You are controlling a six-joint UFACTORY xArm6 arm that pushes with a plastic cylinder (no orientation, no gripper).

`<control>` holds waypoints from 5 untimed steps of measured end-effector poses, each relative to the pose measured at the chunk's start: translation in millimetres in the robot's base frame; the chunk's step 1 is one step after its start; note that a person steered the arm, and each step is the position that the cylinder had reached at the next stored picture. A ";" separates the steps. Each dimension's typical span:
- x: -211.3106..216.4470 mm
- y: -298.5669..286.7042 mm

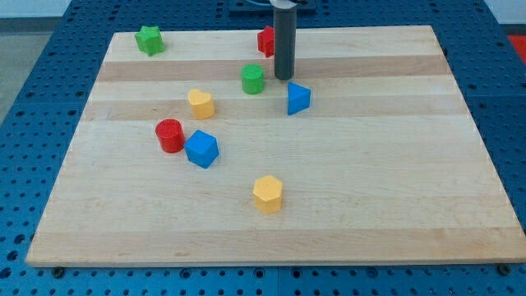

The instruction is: Move the green circle to the center left of the board

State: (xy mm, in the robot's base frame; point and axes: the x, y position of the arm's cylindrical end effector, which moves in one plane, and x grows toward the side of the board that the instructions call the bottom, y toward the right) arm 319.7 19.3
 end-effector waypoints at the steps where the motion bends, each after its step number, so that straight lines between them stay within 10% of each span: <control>1: 7.6 -25.9; 5: 0.3 -176.3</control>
State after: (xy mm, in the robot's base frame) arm 320.0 -157.0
